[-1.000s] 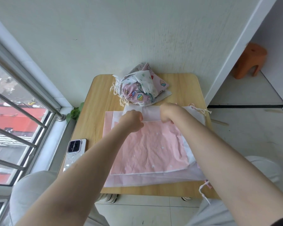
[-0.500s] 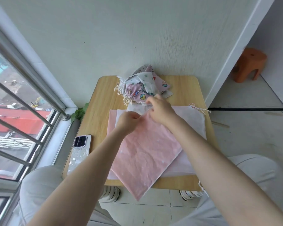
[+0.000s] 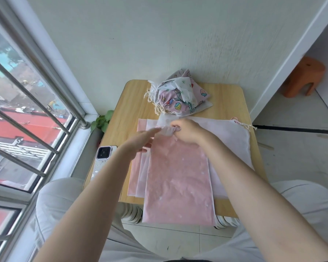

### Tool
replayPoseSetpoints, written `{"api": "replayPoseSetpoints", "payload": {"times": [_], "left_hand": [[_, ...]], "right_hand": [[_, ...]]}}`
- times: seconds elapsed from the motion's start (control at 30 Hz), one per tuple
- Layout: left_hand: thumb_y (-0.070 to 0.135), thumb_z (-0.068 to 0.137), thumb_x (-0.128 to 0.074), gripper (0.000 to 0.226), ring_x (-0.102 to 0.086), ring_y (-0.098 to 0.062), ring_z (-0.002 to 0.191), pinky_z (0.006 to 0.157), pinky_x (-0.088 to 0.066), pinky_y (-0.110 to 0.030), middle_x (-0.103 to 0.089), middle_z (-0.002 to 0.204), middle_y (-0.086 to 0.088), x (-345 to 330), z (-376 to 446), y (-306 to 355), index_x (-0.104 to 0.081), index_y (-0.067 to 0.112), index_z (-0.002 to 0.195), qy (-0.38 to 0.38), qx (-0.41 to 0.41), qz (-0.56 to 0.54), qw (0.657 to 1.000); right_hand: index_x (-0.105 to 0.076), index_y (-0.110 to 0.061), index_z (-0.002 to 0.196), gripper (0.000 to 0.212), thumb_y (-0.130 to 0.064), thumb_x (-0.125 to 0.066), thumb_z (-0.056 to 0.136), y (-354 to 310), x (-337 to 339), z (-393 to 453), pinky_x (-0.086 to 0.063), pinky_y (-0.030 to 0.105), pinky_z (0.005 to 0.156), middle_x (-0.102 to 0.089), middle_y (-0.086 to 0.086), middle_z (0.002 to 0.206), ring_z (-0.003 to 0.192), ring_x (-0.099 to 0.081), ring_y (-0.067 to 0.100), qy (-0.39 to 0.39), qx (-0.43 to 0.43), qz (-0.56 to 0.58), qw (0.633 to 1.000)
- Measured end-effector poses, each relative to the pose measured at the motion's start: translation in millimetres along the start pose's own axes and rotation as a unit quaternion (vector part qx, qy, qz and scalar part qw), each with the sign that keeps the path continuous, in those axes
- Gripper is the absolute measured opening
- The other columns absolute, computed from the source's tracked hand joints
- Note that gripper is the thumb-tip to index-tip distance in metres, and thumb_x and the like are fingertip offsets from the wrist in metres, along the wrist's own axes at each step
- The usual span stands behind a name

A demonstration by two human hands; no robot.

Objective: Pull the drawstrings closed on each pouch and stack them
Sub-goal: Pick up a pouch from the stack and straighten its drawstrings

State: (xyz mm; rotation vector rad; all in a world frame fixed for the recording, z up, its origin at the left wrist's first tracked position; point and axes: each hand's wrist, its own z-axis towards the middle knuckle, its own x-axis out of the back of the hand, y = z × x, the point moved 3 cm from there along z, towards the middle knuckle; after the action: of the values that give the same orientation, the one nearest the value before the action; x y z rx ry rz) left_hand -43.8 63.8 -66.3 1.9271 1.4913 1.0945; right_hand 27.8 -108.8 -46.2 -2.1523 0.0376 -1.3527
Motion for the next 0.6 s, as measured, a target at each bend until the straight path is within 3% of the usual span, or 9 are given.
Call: {"api": "replayPoseSetpoints", "payload": {"times": [0.07,0.17,0.23,0.3,0.37,0.43,0.5,0.6], "left_hand": [[0.067,0.086,-0.049,0.061,-0.06,-0.017,0.081,0.081,-0.045,-0.033,-0.069,0.092,-0.002,1,3,5,-0.07,0.012,0.104,-0.012,-0.003,-0.073,0.997],[0.044,0.097,-0.05,0.037,-0.063,-0.016,0.087,0.087,-0.047,-0.032,-0.071,0.09,0.001,1,7,9,-0.07,0.012,0.099,0.015,-0.041,-0.195,0.98],[0.028,0.1,-0.048,0.028,-0.066,-0.016,0.083,0.08,-0.049,-0.03,-0.072,0.082,-0.001,3,11,7,-0.067,0.012,0.088,0.042,-0.054,-0.324,0.944],[0.019,0.101,-0.044,0.031,-0.064,-0.016,0.067,0.072,-0.052,-0.028,-0.064,0.065,-0.002,6,14,3,-0.058,0.01,0.075,0.053,-0.055,-0.449,0.89],[0.013,0.101,-0.042,0.032,-0.053,-0.016,0.053,0.066,-0.051,-0.028,-0.051,0.054,-0.001,7,16,-1,-0.05,0.009,0.07,0.063,-0.053,-0.541,0.837],[0.012,0.099,-0.041,0.031,-0.044,-0.015,0.048,0.057,-0.045,-0.024,-0.045,0.051,-0.001,8,16,-7,-0.047,0.009,0.069,0.075,-0.041,-0.595,0.799],[0.012,0.099,-0.041,0.029,-0.044,-0.013,0.044,0.05,-0.042,-0.021,-0.043,0.05,0.001,11,16,-14,-0.049,0.009,0.071,0.087,-0.031,-0.612,0.785],[0.012,0.097,-0.044,0.022,-0.045,-0.014,0.04,0.046,-0.042,-0.018,-0.041,0.052,-0.001,11,19,-21,-0.053,0.006,0.077,0.104,-0.02,-0.621,0.777]], "right_hand": [[-0.059,-0.036,0.084,0.015,-0.026,-0.05,0.089,-10,-4,0,-0.048,0.037,0.085,-0.066,-0.006,0.099,0.099,-0.059,0.027,-0.01,0.034,-0.009,0.999],[-0.065,-0.035,0.097,0.018,-0.026,-0.051,0.091,-16,-12,2,-0.049,0.034,0.079,-0.069,-0.001,0.104,0.098,-0.062,0.026,-0.015,0.059,0.002,0.998],[-0.066,-0.027,0.105,0.018,-0.026,-0.056,0.09,-15,-12,1,-0.049,0.033,0.075,-0.07,0.001,0.104,0.096,-0.063,0.024,0.0,0.059,0.003,0.998],[-0.065,-0.02,0.098,0.021,-0.036,-0.065,0.085,-8,-9,-3,-0.047,0.032,0.07,-0.069,0.0,0.096,0.09,-0.063,0.022,0.036,0.042,0.009,0.998],[-0.063,-0.016,0.087,0.036,-0.049,-0.073,0.076,4,-5,-6,-0.045,0.032,0.063,-0.064,-0.003,0.084,0.077,-0.06,0.017,0.075,0.009,0.022,0.997],[-0.049,-0.014,0.068,0.051,-0.059,-0.075,0.071,17,-2,-10,-0.033,0.033,0.053,-0.049,-0.006,0.065,0.06,-0.048,0.012,0.103,-0.007,0.042,0.994],[-0.027,-0.019,0.059,0.065,-0.065,-0.072,0.071,25,-2,-12,-0.015,0.034,0.054,-0.025,-0.006,0.057,0.052,-0.027,0.013,0.116,-0.008,0.093,0.989],[-0.017,-0.023,0.059,0.068,-0.069,-0.064,0.076,35,-6,-15,-0.013,0.033,0.053,-0.015,-0.006,0.056,0.049,-0.019,0.012,0.109,-0.048,0.225,0.967]]}}
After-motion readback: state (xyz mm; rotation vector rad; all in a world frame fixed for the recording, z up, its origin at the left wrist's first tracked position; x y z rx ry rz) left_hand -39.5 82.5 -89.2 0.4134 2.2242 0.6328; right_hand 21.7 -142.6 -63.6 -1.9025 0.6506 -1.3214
